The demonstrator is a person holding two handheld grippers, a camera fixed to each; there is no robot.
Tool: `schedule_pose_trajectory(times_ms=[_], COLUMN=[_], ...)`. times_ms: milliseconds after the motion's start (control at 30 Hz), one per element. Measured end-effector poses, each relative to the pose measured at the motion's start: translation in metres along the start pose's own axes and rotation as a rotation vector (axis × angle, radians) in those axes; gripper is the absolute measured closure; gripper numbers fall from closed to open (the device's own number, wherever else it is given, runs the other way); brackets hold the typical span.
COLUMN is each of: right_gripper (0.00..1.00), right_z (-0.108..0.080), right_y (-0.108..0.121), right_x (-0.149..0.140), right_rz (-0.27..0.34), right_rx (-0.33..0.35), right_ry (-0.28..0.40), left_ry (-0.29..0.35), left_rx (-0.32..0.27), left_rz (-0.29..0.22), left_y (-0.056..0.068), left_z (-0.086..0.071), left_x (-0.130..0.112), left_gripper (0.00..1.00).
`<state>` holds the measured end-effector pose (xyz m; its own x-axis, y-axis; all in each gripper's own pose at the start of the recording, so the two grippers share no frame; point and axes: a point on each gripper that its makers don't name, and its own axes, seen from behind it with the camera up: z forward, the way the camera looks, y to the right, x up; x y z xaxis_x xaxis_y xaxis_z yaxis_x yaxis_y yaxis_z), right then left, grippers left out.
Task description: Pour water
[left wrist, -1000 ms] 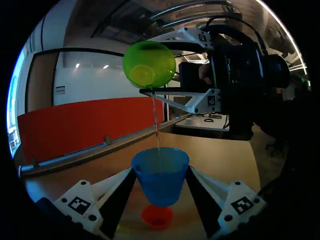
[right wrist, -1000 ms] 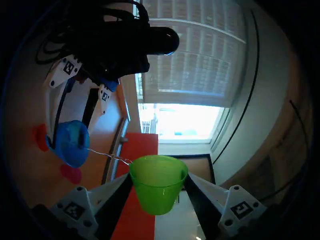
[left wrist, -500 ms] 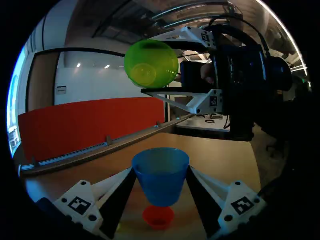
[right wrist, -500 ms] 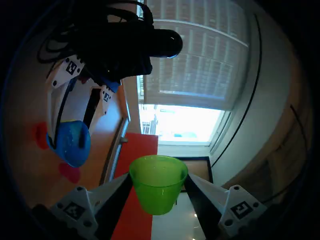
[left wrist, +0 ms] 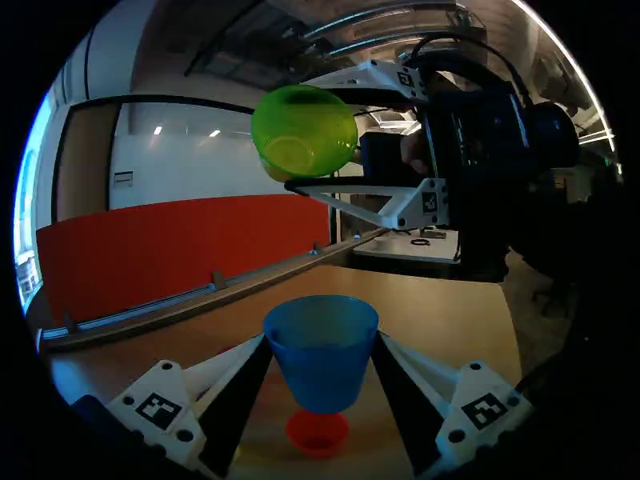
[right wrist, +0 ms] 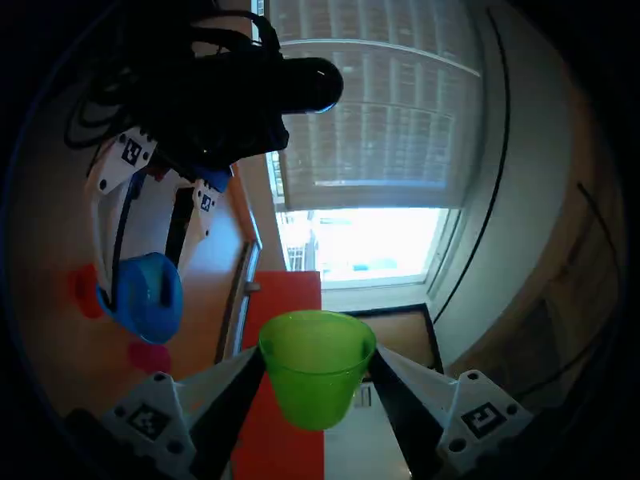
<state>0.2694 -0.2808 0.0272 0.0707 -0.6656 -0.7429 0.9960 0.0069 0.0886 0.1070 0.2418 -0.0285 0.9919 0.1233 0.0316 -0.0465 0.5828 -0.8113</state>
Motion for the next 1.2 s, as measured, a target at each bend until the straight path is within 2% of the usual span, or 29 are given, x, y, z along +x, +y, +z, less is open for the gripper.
schedule_pose_trajectory(times_ms=[767,1200], right_gripper=[0.11,0.1], right_z=[-0.009,-0.015], right_y=[-0.017,-0.031], right_x=[-0.007,0.002], right_rz=[0.473,0.846], right_rx=[0.027,0.074], right_ry=[0.02,0.037], left_ry=[-0.003,-0.005], left_rx=[0.013,0.016], left_rz=[0.004,0.012], left_y=[-0.005,-0.005], left_z=[-0.002,-0.003], left_x=[0.001,0.004], left_gripper=[0.15,0.15])
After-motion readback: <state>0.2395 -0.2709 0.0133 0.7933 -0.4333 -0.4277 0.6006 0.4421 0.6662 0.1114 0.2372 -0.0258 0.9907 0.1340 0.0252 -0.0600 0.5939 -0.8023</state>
